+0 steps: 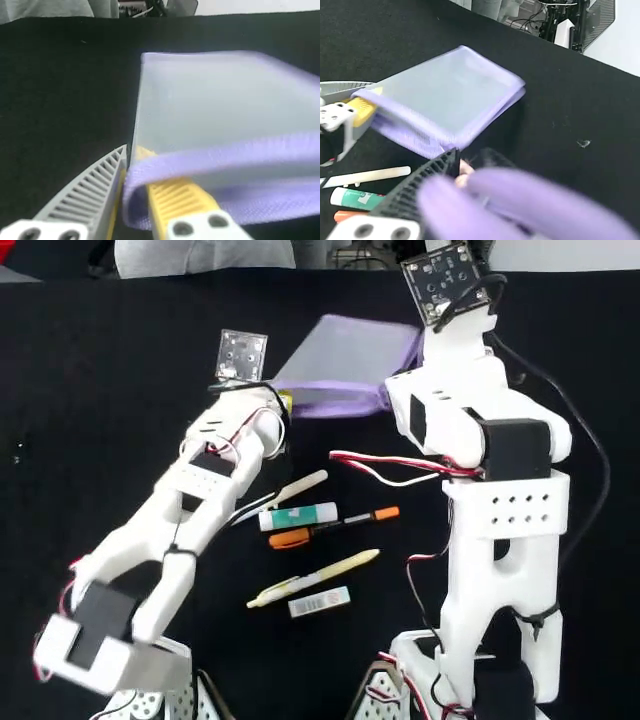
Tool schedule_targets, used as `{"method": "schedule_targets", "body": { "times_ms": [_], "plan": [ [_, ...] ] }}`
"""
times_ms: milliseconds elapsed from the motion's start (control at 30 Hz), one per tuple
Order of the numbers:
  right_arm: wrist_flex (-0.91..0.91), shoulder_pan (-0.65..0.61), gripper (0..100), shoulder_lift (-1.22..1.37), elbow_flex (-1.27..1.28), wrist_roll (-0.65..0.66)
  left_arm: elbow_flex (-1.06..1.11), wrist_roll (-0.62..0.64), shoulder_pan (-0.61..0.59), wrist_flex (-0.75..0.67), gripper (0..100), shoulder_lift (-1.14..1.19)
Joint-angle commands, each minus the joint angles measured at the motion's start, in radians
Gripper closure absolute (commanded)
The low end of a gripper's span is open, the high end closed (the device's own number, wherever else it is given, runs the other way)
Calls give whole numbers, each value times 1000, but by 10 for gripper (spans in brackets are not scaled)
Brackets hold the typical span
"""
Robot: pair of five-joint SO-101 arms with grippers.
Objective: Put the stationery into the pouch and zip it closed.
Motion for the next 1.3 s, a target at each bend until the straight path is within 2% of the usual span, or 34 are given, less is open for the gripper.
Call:
{"method": "schedule_targets", "body": {
  "times_ms": [0, 200, 333, 500, 600, 700, 900, 1033, 1267],
  "plan": [
    [2, -5, 795, -2, -38, 8, -122, 9, -10, 206, 973, -152],
    [21, -5, 765, -4, -47, 8, -355, 14, -15, 594, 973, -227],
    [78, -6, 762, -4, -105, 8, -573, 15, -84, 855, 973, -226],
    [146, -8, 762, -4, -163, 9, -750, 15, -232, 1068, 973, -224],
    [163, -8, 762, -4, -171, 9, -796, 15, -321, 1138, 973, -224],
    [167, -64, 762, -4, -160, 37, -814, 8, -394, 1188, 973, -224],
    [173, -269, 765, 4, -59, 189, -809, 5, -555, 1223, 973, -224],
    [51, -341, 765, 4, 88, 241, -814, -55, -705, 1229, 973, -189],
    [-141, -497, 765, 4, 349, 347, -840, -63, -912, 1215, 973, 0]
  ]
}}
